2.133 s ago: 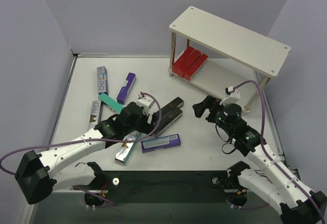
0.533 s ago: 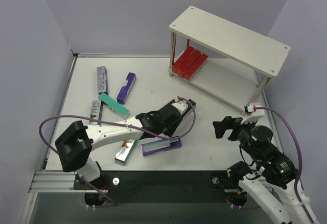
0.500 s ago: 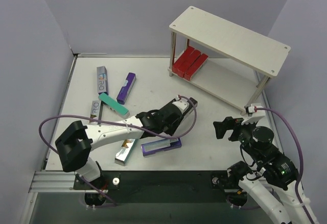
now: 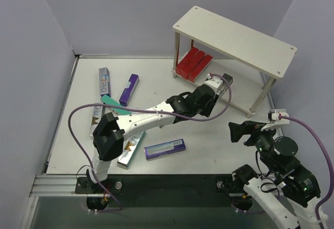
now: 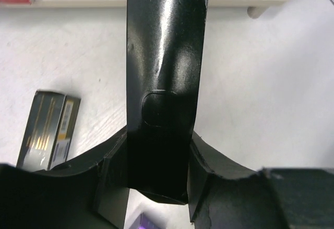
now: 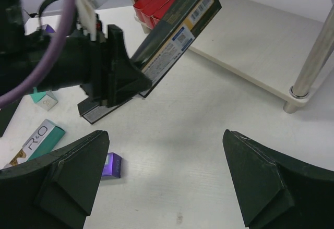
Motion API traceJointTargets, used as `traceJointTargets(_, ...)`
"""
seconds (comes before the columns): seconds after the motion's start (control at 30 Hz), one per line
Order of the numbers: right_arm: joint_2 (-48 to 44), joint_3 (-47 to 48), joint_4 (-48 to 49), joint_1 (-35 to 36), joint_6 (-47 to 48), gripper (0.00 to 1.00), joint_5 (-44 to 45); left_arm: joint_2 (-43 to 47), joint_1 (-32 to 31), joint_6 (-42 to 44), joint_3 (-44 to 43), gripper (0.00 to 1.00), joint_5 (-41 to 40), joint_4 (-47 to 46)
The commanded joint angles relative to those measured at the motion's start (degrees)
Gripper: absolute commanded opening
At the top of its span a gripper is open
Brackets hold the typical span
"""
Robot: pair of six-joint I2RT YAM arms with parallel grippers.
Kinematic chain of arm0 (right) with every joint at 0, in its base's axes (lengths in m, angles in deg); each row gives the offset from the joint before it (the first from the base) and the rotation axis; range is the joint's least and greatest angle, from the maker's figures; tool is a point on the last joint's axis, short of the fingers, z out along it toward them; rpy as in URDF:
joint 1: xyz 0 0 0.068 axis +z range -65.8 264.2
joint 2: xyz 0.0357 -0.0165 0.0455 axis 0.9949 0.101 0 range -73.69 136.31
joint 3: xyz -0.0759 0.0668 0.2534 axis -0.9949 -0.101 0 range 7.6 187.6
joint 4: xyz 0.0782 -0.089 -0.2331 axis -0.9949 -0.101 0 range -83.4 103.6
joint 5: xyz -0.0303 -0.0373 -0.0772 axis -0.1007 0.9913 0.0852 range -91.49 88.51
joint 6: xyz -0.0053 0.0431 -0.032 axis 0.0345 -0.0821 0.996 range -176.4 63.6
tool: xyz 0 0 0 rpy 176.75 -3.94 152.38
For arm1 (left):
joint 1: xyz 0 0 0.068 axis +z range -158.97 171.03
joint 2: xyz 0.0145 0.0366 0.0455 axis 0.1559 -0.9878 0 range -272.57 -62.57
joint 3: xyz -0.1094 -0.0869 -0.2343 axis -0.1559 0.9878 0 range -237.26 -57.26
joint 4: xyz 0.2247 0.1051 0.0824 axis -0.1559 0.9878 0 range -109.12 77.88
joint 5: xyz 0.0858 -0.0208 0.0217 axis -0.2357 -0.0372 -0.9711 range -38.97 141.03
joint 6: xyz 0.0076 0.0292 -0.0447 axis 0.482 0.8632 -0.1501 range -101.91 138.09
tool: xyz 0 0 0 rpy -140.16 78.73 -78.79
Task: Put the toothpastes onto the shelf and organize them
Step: Place the toothpaste on the shelf.
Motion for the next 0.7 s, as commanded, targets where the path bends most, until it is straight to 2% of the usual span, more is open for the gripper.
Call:
traceJointTargets(0.0, 1.62, 3.69, -2.46, -0.16, -0.5, 0.96, 2.59, -7.74, 0.01, 0.52, -12.04, 0.49, -2.23, -1.85)
traceJointTargets(0.13, 2.32, 5.72, -5.45, -0.25, -1.11, 0.96, 3.55, -16.25, 0.18, 2.01, -21.96, 0.49, -3.37, -3.6)
traceJointTargets(0.27, 2.06, 6.78, -7.21, -0.25, -1.99, 0.96, 4.17, -22.07, 0.62, 4.47, -27.25, 0.49, -4.52, -7.55)
traceJointTargets(0.43, 2.06, 8.1, -10.28, -0.17, -2.78, 0.95, 4.0, -27.69, 1.41, 5.09, -30.34, 0.49, -4.08, -14.58)
traceJointTargets(0.67, 2.23, 9.68, -13.01, -0.16, -3.22, 0.95, 3.82, -33.5, 2.47, 6.41, -34.82, 0.5, -3.29, -19.34)
